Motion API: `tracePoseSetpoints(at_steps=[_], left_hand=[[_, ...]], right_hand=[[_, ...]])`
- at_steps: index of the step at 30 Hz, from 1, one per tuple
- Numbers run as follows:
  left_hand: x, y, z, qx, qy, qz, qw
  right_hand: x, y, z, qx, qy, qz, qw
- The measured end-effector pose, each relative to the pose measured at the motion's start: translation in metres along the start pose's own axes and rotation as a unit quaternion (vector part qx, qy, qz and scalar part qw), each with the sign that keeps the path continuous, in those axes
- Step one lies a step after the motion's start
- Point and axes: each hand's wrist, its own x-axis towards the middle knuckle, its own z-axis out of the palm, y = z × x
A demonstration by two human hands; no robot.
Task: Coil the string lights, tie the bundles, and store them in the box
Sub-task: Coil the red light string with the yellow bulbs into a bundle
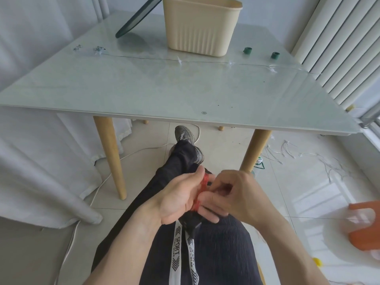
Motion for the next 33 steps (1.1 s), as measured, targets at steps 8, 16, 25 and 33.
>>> tracePoseSetpoints(at_steps=[8,16,25,33], left_hand=[[-0.004,-0.002,-0.012,0.092,-0.021,-0.047,0.994],[-0.009,0.007,-0.012,-0.169,-0.027,0.033,0.985],[0.002,0.009,0.001,-0.196,0.227,0.129,0.945],[0.003,0.0,0.002,-0.086,0.185,0.079,0.976]], right_hand=[[0.009,0.009,-0.016,0.084,-0.016,0.04,0.995],[0.004,0.034,-0.01,0.057,-0.022,0.08,0.995],[-0.013,0.0,0.038,-0.038,-0.124,-0.042,0.991],[-0.011,-0.014,0.027,-0.027,-0.047,-0.074,0.996]])
